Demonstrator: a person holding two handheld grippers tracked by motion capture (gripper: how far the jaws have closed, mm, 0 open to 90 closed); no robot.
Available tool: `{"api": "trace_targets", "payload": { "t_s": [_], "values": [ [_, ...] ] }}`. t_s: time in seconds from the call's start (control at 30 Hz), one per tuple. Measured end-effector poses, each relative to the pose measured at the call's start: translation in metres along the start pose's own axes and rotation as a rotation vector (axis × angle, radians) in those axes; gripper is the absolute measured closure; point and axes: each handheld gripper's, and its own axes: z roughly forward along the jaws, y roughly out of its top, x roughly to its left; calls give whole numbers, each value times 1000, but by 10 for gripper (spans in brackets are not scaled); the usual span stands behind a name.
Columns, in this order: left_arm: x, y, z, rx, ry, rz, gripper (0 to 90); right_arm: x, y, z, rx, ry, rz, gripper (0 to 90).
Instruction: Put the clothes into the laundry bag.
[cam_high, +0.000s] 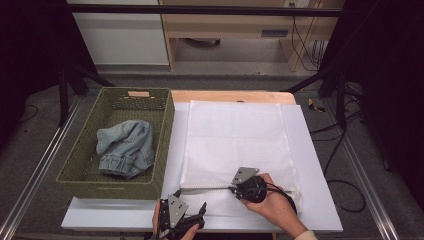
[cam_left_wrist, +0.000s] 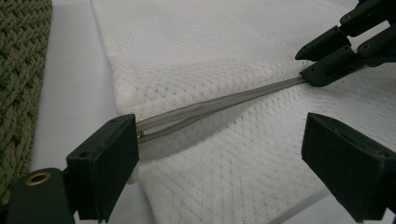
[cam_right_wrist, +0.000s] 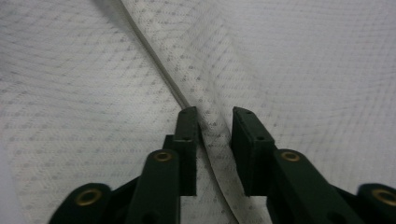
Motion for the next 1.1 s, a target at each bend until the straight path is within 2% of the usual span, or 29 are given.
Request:
{"api": "trace_targets", "payload": {
  "t_s": [0.1, 0.2, 0.3, 0.5, 0.7, 0.9, 1.1],
  "values": [
    [0, 0, 0, 1, 2, 0, 111, 0, 1, -1, 0, -3, -3, 813],
    [0, 0, 0, 3, 2, 1, 112, -3, 1, -4, -8, 4, 15, 867],
    [0, 0, 0, 4, 4, 4, 112, -6, 2, -5, -18, 21, 34, 874],
    [-2, 3, -2, 3, -6, 6, 115, -8, 6, -8, -22, 16, 23, 892],
    [-4, 8, -6, -9, -9, 11, 115, -14, 10, -15, -62, 41, 53, 887],
    [-5, 8, -6, -10, -13, 11, 116, -14, 16, -23, -71, 52, 42, 879],
    [-6, 10, -7, -9, -20, 12, 116, -15, 19, -27, -71, 35, 20, 898]
  ]
}}
